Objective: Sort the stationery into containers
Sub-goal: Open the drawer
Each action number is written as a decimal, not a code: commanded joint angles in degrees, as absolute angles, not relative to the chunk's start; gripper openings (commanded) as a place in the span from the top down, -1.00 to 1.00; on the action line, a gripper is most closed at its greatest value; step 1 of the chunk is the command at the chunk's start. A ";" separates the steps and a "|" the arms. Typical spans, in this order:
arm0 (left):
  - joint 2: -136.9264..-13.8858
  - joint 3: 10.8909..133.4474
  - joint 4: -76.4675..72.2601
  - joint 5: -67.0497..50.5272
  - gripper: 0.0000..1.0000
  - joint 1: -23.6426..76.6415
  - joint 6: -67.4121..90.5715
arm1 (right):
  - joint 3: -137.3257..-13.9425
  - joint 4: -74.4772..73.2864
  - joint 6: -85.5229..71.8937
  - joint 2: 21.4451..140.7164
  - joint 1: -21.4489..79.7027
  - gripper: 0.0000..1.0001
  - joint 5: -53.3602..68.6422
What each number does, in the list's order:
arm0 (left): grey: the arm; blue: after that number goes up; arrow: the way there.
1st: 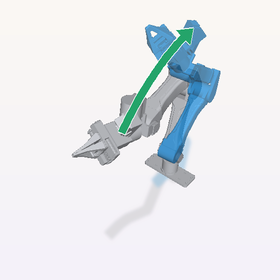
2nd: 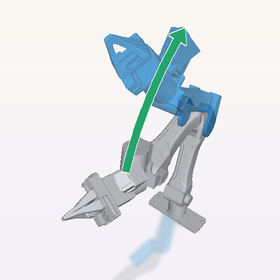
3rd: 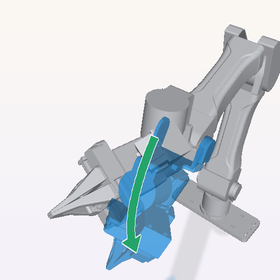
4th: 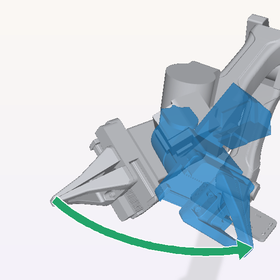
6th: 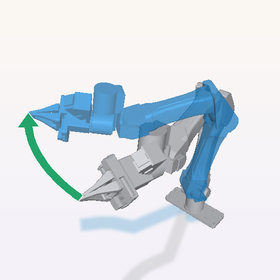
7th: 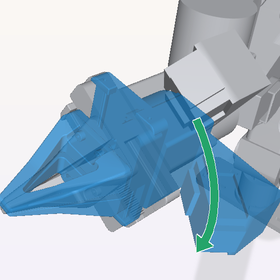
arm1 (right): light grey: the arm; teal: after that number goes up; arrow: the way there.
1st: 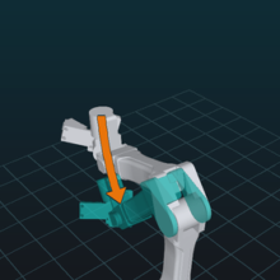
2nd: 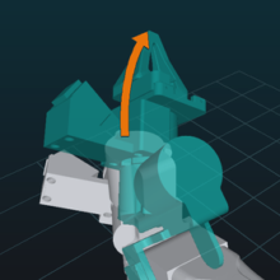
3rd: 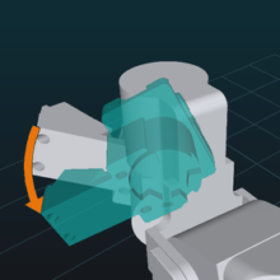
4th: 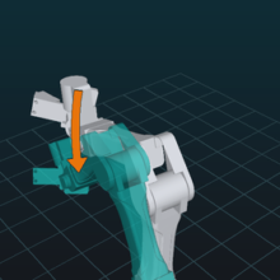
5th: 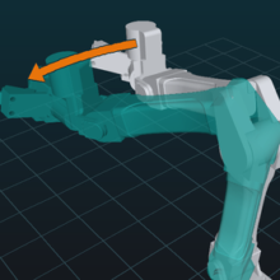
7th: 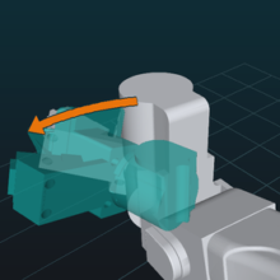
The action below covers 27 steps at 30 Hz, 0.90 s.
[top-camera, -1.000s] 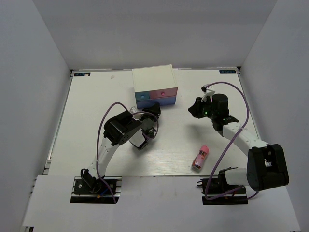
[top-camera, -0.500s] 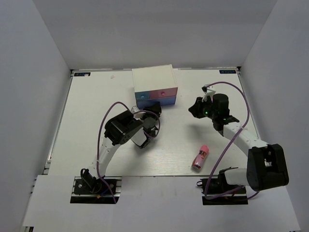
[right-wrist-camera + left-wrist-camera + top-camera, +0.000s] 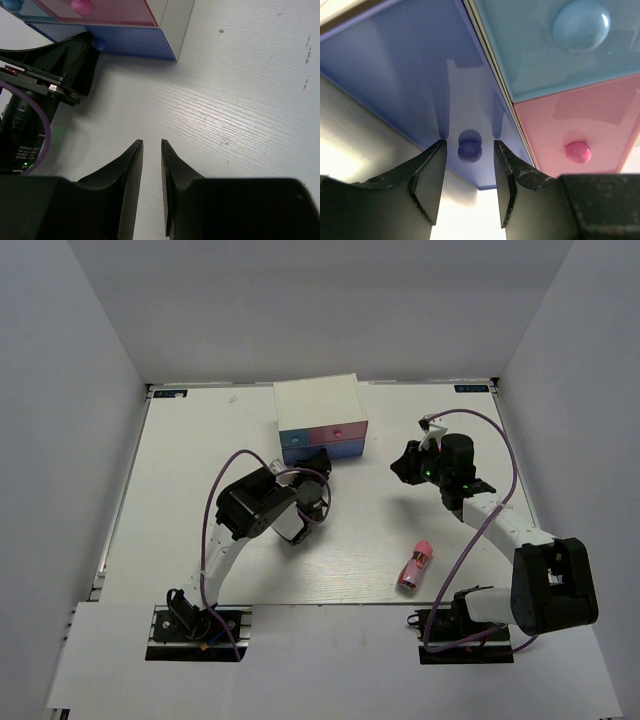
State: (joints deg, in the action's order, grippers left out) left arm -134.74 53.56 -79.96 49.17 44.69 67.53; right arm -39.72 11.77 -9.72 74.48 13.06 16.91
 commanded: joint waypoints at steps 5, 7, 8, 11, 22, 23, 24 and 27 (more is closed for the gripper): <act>-136.31 55.20 -78.75 49.84 0.00 44.12 67.06 | -40.34 12.13 -9.67 74.18 12.48 0.45 17.66; -136.32 55.20 -78.75 49.83 0.09 44.12 67.06 | -40.17 12.13 -9.67 74.27 12.39 0.45 17.75; -136.32 55.20 -78.75 49.83 0.11 44.12 67.06 | -40.08 12.22 -9.84 74.18 12.48 0.45 17.75; -136.32 55.20 -79.28 48.61 0.20 44.12 67.06 | -40.17 12.22 -9.93 74.09 12.48 0.45 17.84; -136.32 53.44 -82.26 47.55 0.48 44.12 67.06 | -39.46 12.31 -9.93 74.00 12.48 0.45 18.28; -136.32 53.44 -82.27 47.55 0.51 44.12 67.06 | -39.55 12.22 -9.93 73.92 12.39 0.45 18.19; -136.32 52.74 -83.14 47.55 0.51 44.12 67.06 | -39.55 12.39 -10.02 74.00 12.57 0.45 18.45; -136.32 51.07 -84.46 47.02 0.51 44.12 67.06 | -39.38 12.30 -9.93 74.00 12.48 0.45 18.63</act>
